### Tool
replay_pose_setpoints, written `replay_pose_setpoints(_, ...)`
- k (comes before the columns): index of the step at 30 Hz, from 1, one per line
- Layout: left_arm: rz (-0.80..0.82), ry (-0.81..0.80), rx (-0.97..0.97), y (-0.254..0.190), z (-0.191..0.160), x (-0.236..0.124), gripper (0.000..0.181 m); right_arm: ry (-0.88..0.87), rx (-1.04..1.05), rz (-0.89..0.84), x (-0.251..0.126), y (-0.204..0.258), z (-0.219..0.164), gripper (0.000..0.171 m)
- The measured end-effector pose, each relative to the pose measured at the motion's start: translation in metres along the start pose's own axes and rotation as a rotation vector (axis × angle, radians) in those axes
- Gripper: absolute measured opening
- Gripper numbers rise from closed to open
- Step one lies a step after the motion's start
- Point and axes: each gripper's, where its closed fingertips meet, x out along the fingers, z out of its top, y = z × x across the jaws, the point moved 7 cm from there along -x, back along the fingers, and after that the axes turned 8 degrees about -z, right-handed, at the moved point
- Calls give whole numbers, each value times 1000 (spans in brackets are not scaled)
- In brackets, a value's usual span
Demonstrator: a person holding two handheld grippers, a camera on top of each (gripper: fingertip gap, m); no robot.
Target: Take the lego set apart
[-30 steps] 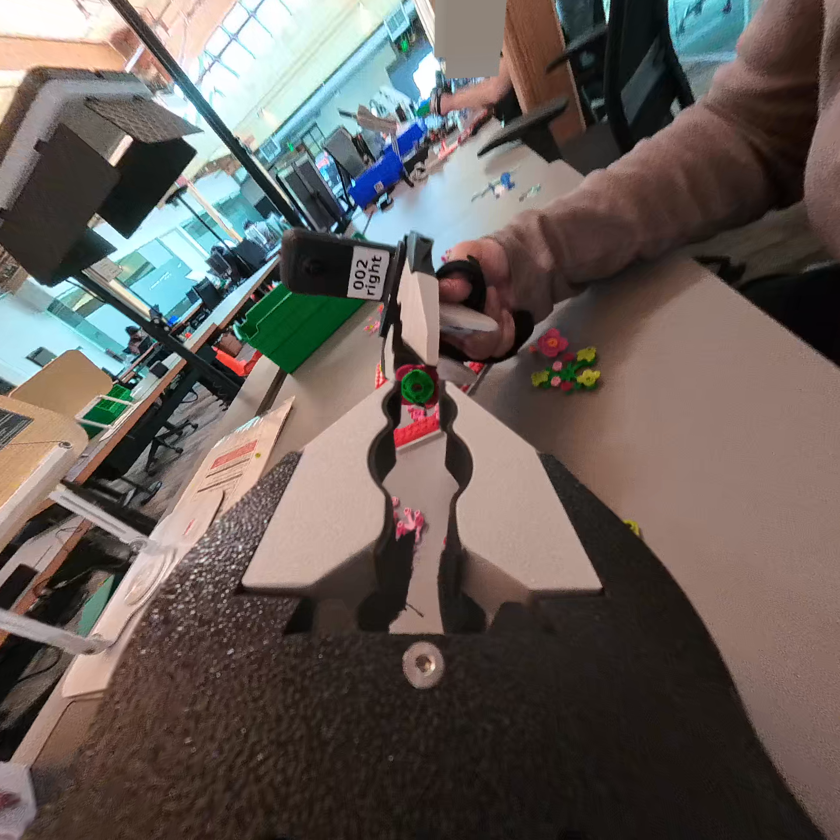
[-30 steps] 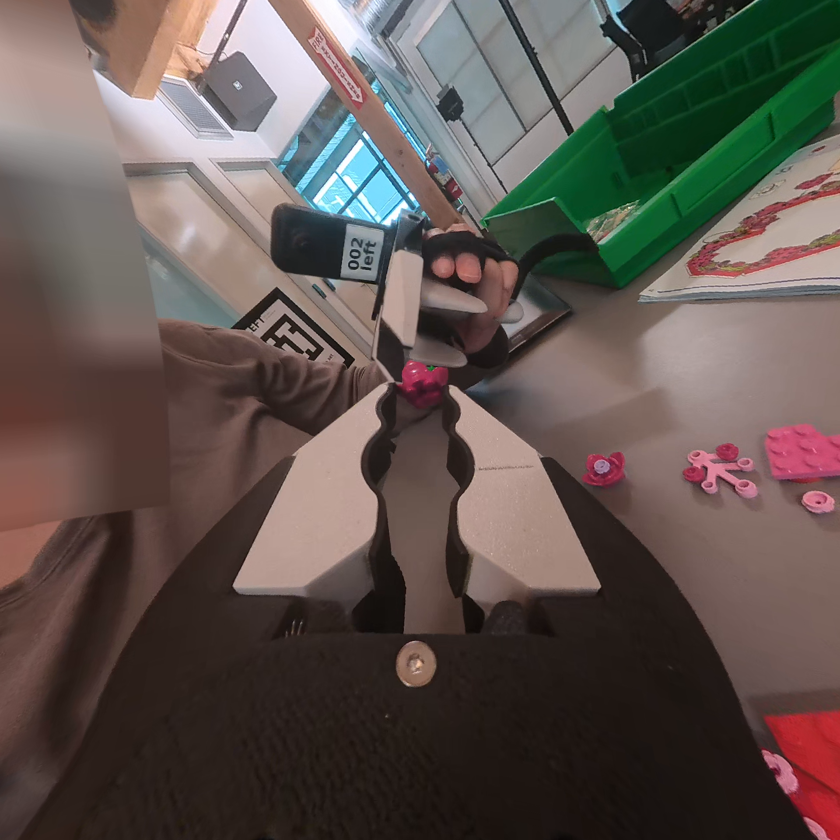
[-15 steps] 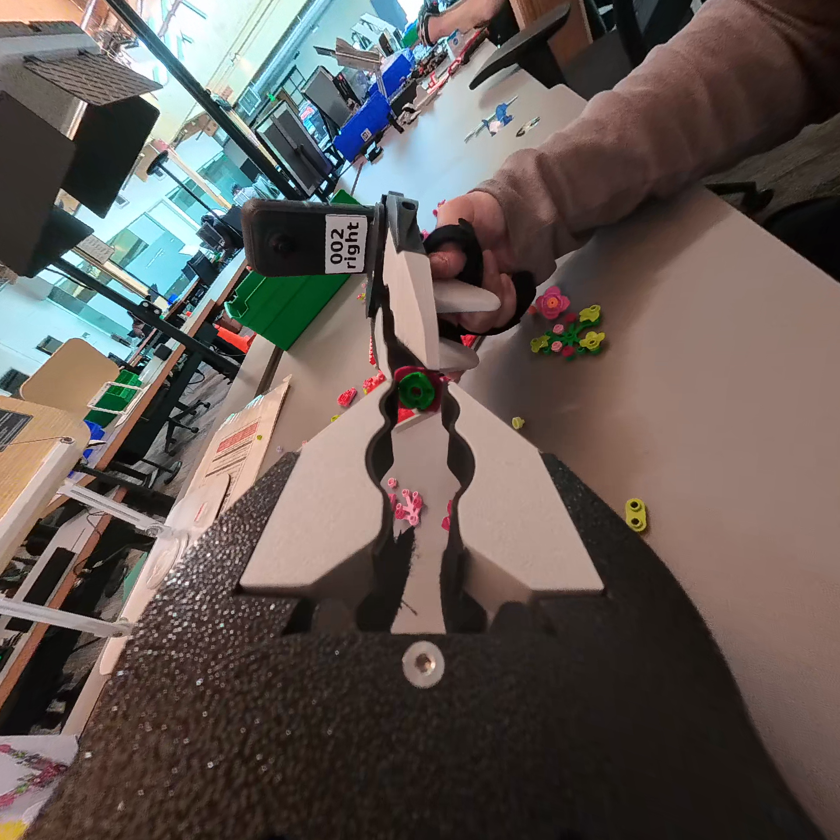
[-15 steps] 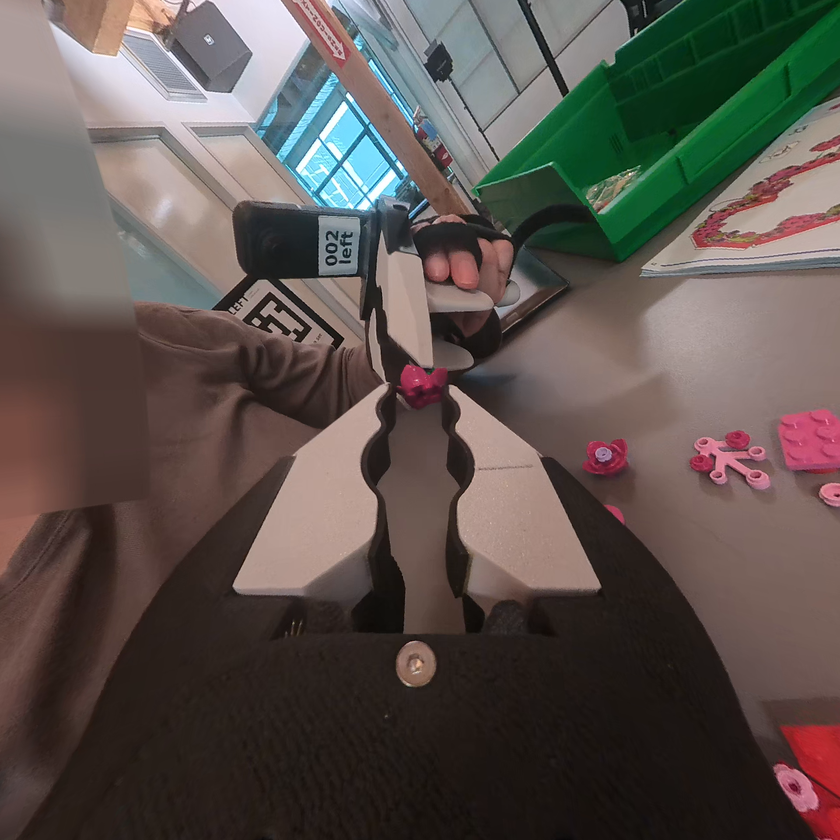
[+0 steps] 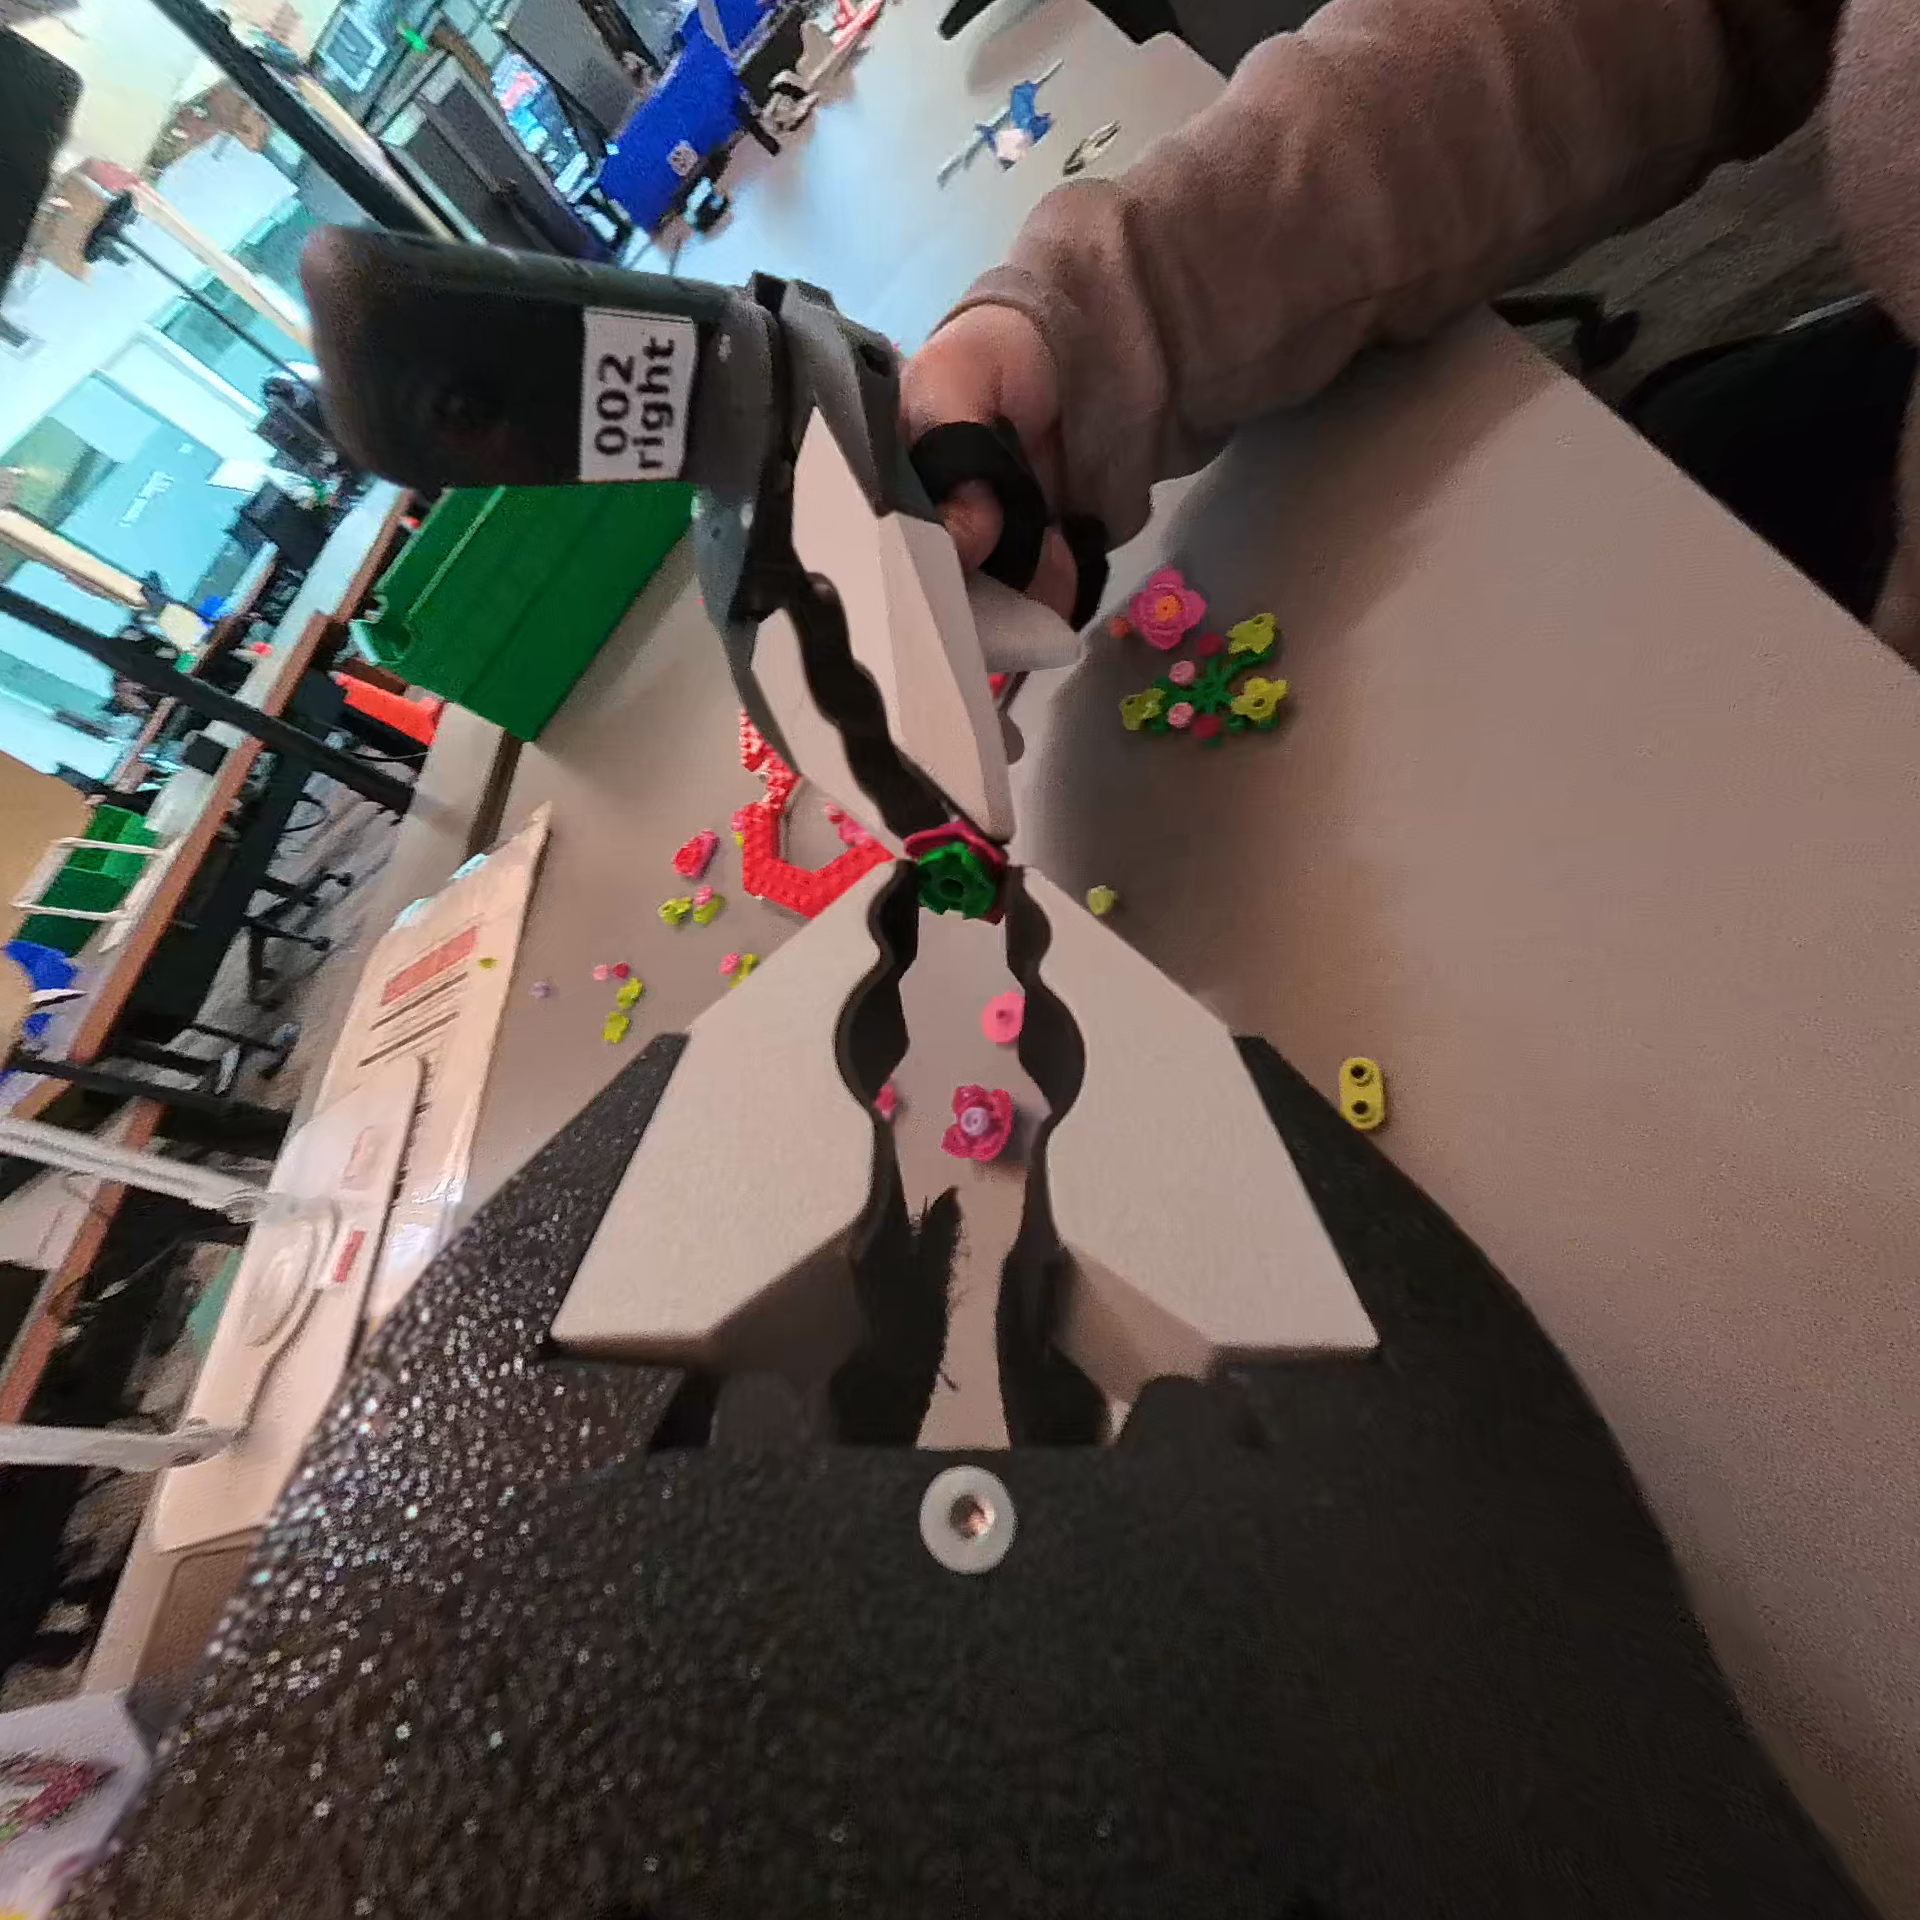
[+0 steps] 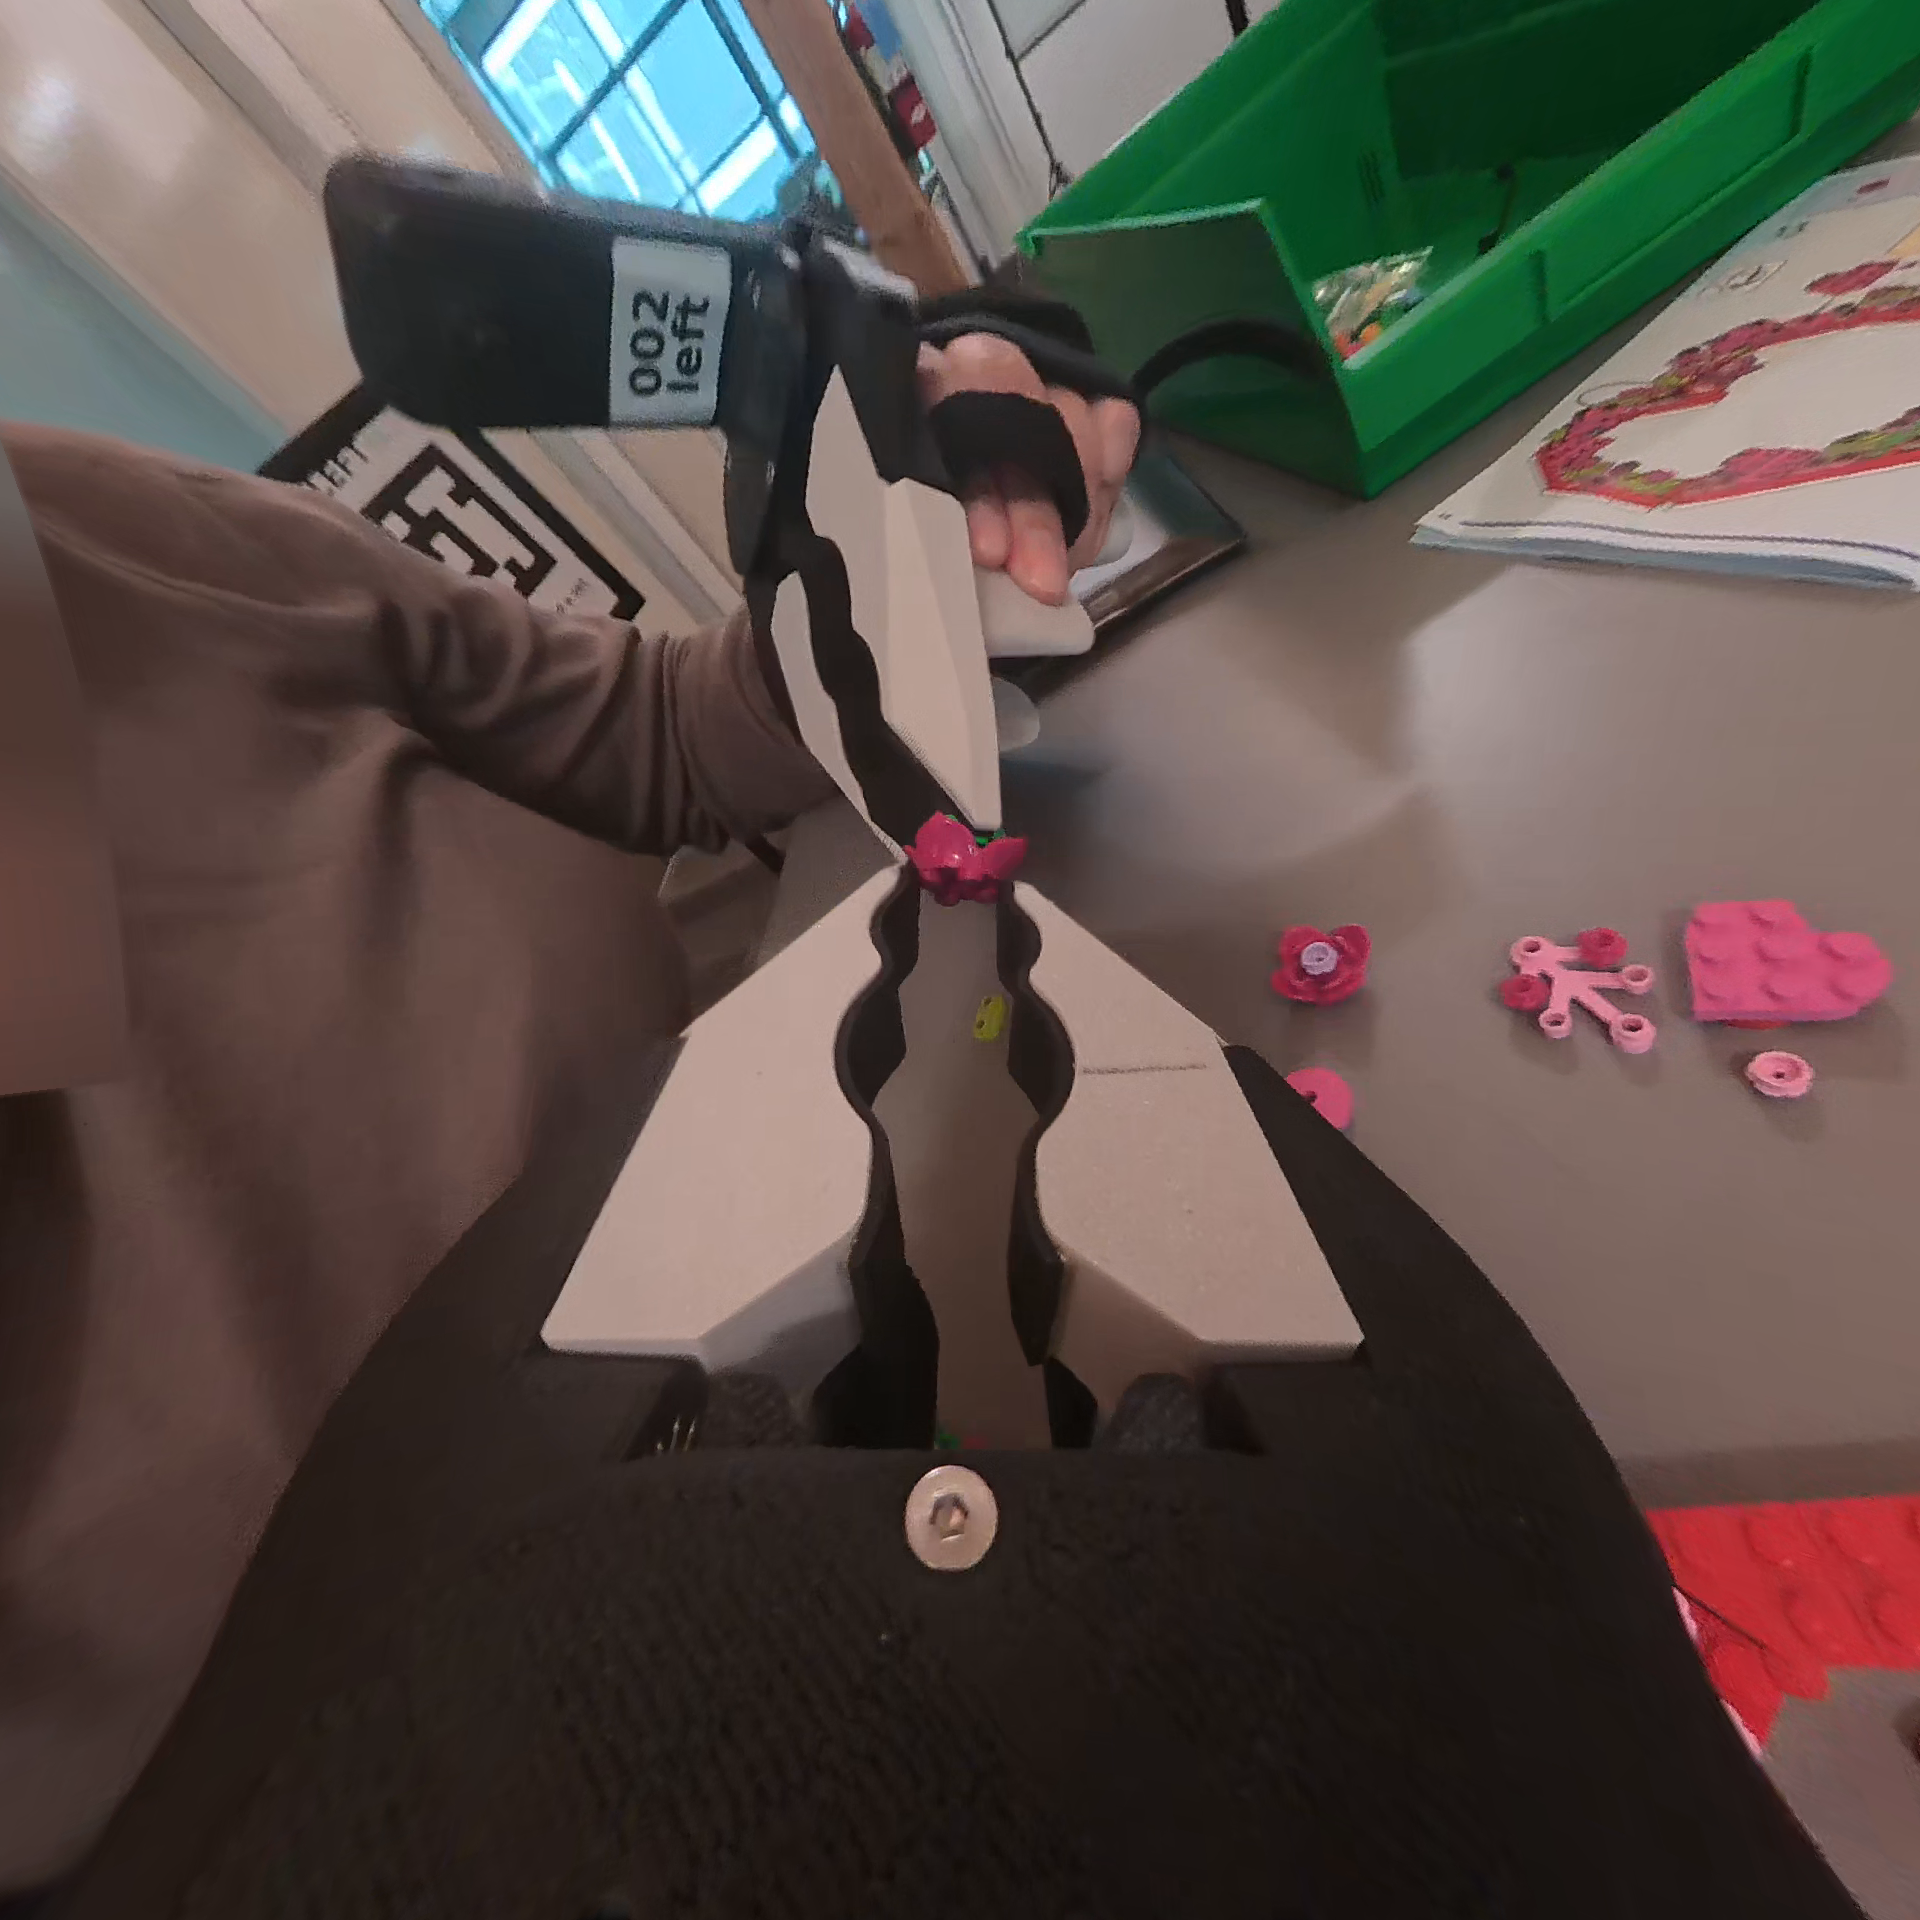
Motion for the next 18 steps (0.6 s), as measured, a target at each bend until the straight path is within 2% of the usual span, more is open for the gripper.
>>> replay_pose_setpoints(9,-27,26,-16,-1,-4,-1,14,55,-57,-50,1,-1,-5,13)
replay_pose_setpoints(11,70,111,-18,9,-19,-21,11,53,-57,-110,-13,-10,-7,12)
replay_pose_setpoints(14,133,-65,-123,23,-13,-46,11,-31,-44,-126,-31,-13,2,11)
replay_pose_setpoints(16,149,-24,-131,24,-18,-40,11,-46,-88,-151,-26,-11,4,12)
replay_pose_setpoints(18,79,91,-226,22,-34,-26,12,23,-163,-283,-20,-18,-1,13)
